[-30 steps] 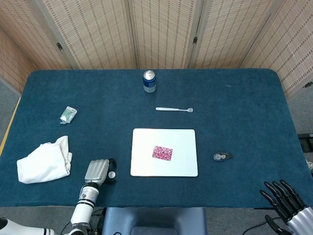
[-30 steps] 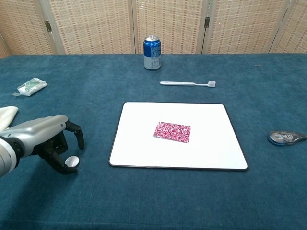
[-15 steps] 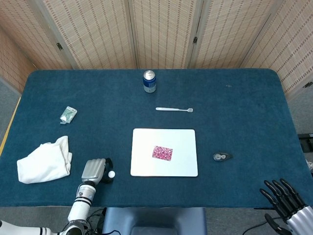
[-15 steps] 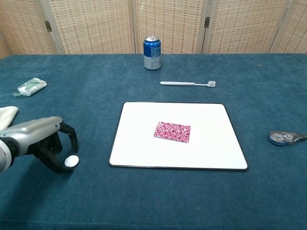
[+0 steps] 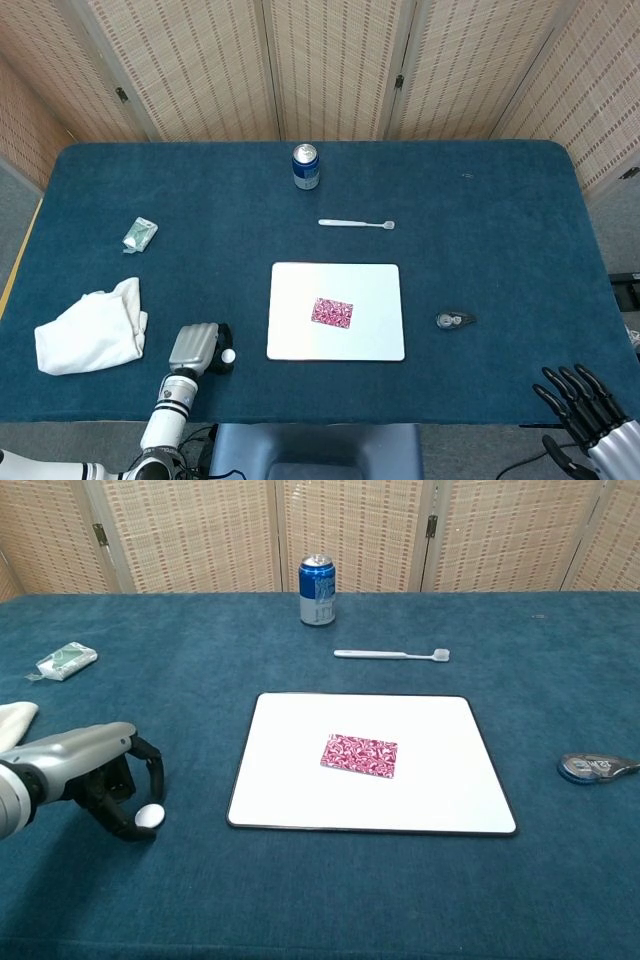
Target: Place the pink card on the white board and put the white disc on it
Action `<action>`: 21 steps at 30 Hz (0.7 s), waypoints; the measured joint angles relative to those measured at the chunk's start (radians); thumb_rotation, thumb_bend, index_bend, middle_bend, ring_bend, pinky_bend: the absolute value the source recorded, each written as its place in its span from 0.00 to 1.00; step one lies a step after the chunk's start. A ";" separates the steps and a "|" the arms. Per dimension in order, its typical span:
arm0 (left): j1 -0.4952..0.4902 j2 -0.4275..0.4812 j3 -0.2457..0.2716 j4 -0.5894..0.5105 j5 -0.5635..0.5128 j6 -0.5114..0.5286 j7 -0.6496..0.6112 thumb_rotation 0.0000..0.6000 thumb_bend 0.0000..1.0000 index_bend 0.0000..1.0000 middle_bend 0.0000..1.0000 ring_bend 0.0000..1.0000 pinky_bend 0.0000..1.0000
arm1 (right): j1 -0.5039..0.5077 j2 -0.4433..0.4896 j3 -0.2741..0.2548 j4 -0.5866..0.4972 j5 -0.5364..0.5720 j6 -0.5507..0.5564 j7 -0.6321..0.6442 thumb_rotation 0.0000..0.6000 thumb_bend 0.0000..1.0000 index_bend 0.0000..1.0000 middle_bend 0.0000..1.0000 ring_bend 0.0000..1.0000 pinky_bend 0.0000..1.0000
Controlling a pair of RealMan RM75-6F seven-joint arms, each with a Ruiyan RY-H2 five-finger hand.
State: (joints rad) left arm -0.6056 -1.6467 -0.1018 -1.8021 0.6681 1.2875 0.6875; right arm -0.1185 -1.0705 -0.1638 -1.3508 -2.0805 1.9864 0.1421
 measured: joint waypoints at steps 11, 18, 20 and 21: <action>0.001 0.003 -0.001 0.014 -0.007 -0.029 -0.006 1.00 0.24 0.56 1.00 1.00 1.00 | -0.003 -0.003 0.003 -0.001 0.002 0.004 -0.004 1.00 0.32 0.00 0.00 0.00 0.00; 0.001 0.008 -0.006 0.011 -0.010 -0.033 -0.010 1.00 0.25 0.63 1.00 1.00 1.00 | -0.003 -0.005 0.006 -0.001 0.004 0.005 -0.006 1.00 0.32 0.00 0.00 0.00 0.00; 0.002 0.012 -0.007 0.005 -0.009 -0.031 -0.009 1.00 0.26 0.64 1.00 1.00 1.00 | -0.002 -0.005 0.006 -0.002 0.003 0.004 -0.007 1.00 0.32 0.00 0.00 0.00 0.00; 0.002 0.013 -0.008 0.001 -0.009 -0.030 -0.009 1.00 0.26 0.64 1.00 1.00 1.00 | -0.002 -0.005 0.006 -0.002 0.003 0.002 -0.008 1.00 0.32 0.00 0.00 0.00 0.00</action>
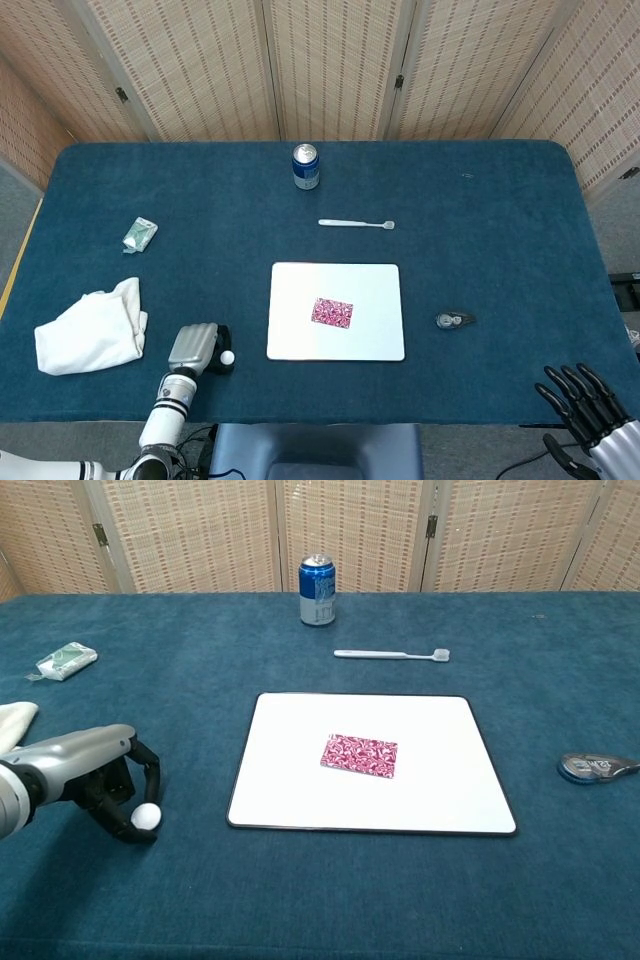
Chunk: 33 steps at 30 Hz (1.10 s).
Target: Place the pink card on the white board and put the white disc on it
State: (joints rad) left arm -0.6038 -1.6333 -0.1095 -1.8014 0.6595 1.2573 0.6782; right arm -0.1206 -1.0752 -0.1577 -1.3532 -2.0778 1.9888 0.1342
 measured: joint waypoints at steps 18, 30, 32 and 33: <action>-0.071 0.078 -0.123 -0.209 -0.129 0.018 0.054 1.00 0.26 0.62 1.00 1.00 1.00 | 0.003 0.012 0.011 -0.008 0.027 0.014 0.041 1.00 0.32 0.00 0.00 0.00 0.00; -0.326 0.025 -0.285 -0.203 -0.417 -0.007 0.186 1.00 0.26 0.62 1.00 1.00 1.00 | -0.020 0.012 0.038 0.011 0.087 0.085 0.117 1.00 0.32 0.00 0.00 0.00 0.00; -0.371 0.006 -0.306 -0.182 -0.456 -0.014 0.203 1.00 0.26 0.62 1.00 1.00 1.00 | -0.026 0.013 0.042 0.017 0.099 0.099 0.139 1.00 0.32 0.00 0.00 0.00 0.00; -0.387 -0.004 -0.314 -0.169 -0.470 -0.018 0.208 1.00 0.26 0.62 1.00 1.00 1.00 | -0.028 0.013 0.044 0.020 0.104 0.106 0.148 1.00 0.32 0.00 0.00 0.00 0.00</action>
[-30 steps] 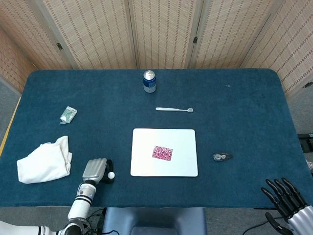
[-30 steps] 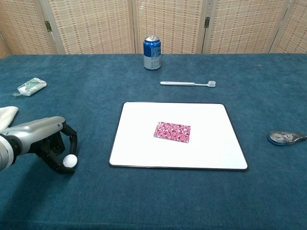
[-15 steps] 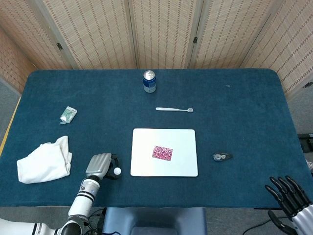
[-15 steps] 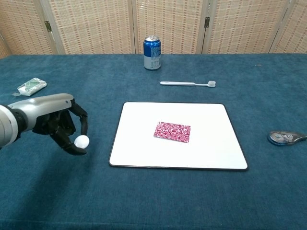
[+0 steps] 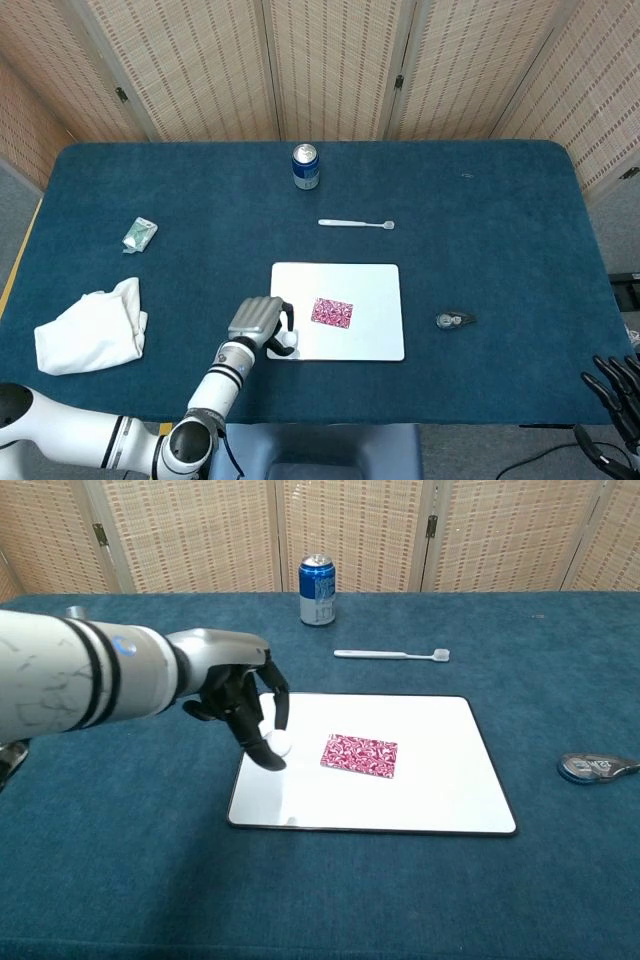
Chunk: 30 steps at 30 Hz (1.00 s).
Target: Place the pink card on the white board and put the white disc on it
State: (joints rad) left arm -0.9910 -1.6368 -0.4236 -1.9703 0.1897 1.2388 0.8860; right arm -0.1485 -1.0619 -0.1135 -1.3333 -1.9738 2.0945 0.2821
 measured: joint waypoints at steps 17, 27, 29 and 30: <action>-0.260 -0.155 -0.053 0.396 -0.185 -0.230 0.045 1.00 0.26 0.61 1.00 1.00 1.00 | -0.009 0.020 0.032 0.019 0.095 0.009 0.126 1.00 0.32 0.00 0.00 0.00 0.00; -0.343 -0.161 -0.061 0.502 -0.254 -0.321 0.040 1.00 0.26 0.61 1.00 1.00 1.00 | 0.007 0.040 0.040 -0.010 0.119 -0.050 0.138 1.00 0.32 0.00 0.00 0.00 0.00; -0.352 -0.161 -0.059 0.527 -0.264 -0.345 0.033 1.00 0.26 0.61 1.00 1.00 1.00 | 0.009 0.041 0.040 -0.015 0.117 -0.058 0.130 1.00 0.32 0.00 0.00 0.00 0.00; -0.356 -0.162 -0.058 0.538 -0.268 -0.356 0.030 1.00 0.26 0.61 1.00 1.00 1.00 | 0.010 0.042 0.040 -0.018 0.117 -0.061 0.128 1.00 0.32 0.00 0.00 0.00 0.00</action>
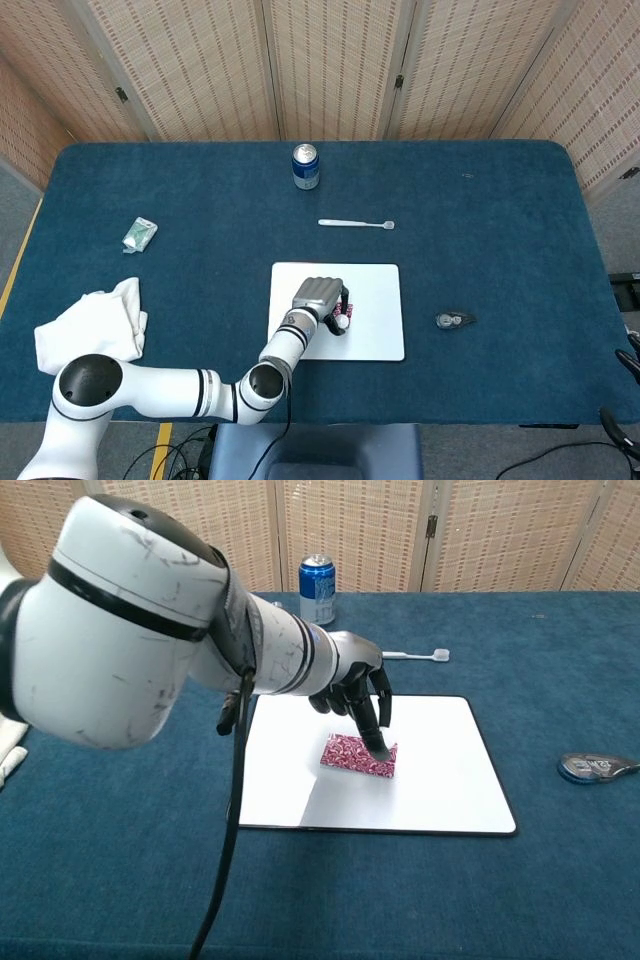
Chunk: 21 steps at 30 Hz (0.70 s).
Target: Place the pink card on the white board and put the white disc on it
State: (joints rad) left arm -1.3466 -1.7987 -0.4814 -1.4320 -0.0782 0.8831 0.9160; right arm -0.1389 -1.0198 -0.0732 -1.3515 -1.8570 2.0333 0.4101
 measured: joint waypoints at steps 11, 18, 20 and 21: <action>-0.033 -0.003 0.044 0.112 -0.024 -0.129 -0.058 1.00 0.26 0.61 1.00 1.00 1.00 | 0.001 0.006 0.011 -0.019 0.020 -0.023 -0.007 1.00 0.32 0.00 0.00 0.00 0.00; -0.049 0.000 0.074 0.169 -0.025 -0.204 -0.104 1.00 0.26 0.61 1.00 1.00 1.00 | 0.002 0.010 0.017 -0.029 0.027 -0.031 -0.010 1.00 0.32 0.00 0.00 0.00 0.00; -0.050 -0.002 0.083 0.186 -0.021 -0.221 -0.125 1.00 0.26 0.61 1.00 1.00 1.00 | 0.003 0.011 0.018 -0.031 0.030 -0.037 -0.009 1.00 0.32 0.00 0.00 0.00 0.00; -0.051 -0.003 0.086 0.193 -0.019 -0.229 -0.134 1.00 0.26 0.61 1.00 1.00 1.00 | 0.003 0.012 0.018 -0.032 0.031 -0.040 -0.009 1.00 0.32 0.00 0.00 0.00 0.00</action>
State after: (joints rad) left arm -1.3976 -1.8017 -0.3951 -1.2389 -0.0968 0.6540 0.7821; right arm -0.1356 -1.0080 -0.0549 -1.3835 -1.8261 1.9937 0.4009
